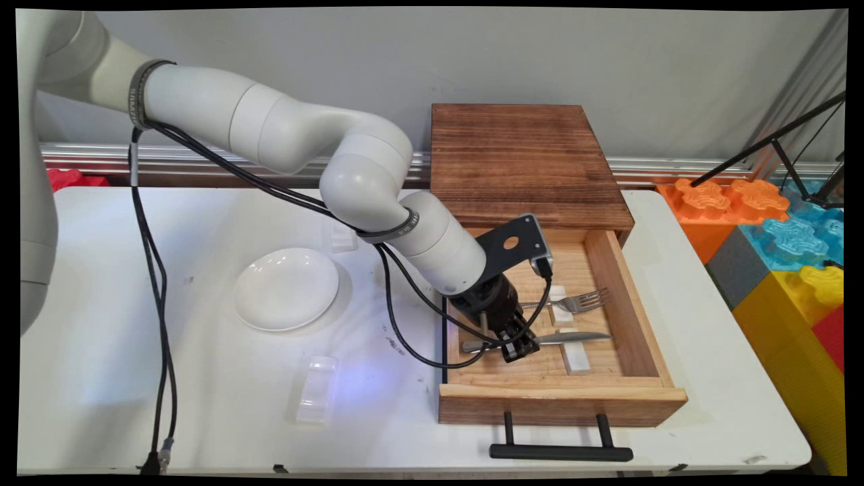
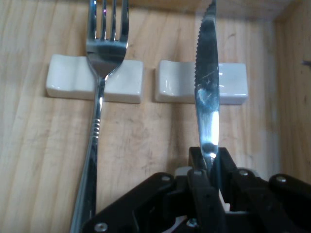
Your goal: Place the picked object into the drawer
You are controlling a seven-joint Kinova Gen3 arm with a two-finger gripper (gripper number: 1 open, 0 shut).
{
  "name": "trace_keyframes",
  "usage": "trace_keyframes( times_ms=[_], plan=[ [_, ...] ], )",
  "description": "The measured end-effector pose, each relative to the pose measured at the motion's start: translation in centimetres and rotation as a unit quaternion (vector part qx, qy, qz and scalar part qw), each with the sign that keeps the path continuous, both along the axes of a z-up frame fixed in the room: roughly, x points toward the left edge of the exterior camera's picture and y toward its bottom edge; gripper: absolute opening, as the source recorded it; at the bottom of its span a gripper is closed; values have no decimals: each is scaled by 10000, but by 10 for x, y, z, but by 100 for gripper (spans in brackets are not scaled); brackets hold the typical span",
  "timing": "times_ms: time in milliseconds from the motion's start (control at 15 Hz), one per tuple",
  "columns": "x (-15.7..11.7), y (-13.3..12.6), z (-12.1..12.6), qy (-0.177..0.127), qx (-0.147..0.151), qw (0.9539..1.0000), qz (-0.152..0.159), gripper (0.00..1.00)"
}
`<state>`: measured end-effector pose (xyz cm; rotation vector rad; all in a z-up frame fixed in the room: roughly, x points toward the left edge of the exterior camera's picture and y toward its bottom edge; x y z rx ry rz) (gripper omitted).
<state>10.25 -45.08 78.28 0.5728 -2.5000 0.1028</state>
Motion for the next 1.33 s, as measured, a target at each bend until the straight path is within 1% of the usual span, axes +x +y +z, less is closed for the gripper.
trace_keyframes(
  times_ms=[600,1067,1133,1333],
  plan=[
    [-3,0,-14,60,65,10000,-12,0],
    [-3,-1,-21,68,71,9999,-40,0],
    [-3,-1,-21,66,55,9999,-57,100],
    [-3,-2,-21,64,41,9999,-89,100]
  ],
)
